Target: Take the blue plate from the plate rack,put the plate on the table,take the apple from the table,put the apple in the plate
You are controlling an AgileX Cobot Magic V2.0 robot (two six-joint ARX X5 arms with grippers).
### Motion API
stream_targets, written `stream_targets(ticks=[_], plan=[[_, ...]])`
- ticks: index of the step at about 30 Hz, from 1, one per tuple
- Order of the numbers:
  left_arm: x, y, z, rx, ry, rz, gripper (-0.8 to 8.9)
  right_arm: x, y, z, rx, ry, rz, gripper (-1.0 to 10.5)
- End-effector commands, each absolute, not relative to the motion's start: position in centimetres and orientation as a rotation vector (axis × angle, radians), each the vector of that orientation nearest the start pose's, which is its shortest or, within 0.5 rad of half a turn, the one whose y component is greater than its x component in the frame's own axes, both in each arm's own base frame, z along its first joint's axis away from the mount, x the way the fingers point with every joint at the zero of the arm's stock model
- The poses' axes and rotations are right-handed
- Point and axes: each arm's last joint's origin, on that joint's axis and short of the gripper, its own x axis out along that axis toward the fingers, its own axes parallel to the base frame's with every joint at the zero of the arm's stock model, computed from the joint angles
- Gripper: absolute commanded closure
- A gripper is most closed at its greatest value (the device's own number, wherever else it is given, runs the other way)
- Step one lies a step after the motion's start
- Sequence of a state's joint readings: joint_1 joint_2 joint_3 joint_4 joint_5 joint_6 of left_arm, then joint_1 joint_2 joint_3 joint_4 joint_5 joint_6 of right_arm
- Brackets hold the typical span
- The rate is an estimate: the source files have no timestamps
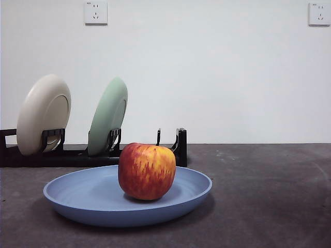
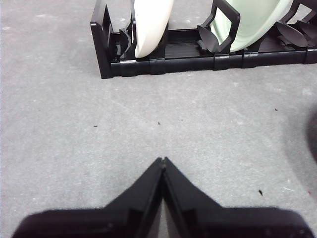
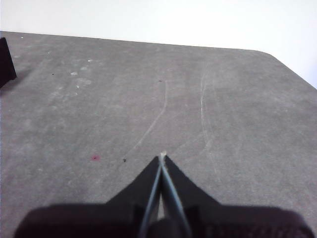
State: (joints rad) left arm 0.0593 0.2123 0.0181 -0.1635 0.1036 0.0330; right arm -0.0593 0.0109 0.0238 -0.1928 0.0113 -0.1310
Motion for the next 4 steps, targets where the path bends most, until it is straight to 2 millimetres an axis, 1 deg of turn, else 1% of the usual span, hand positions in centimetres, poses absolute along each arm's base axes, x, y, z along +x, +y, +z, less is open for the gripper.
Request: stream_targets(ticks=[1, 4], plan=[[10.44, 0.29, 13.45, 0.002, 0.357, -0.053, 8.17, 9.56, -0.62, 14.95, -0.123, 0.187, -0.064, 9.5], [10.44, 0.29, 13.45, 0.002, 0.357, -0.053, 8.17, 9.56, -0.62, 14.95, -0.123, 0.187, -0.064, 9.5]])
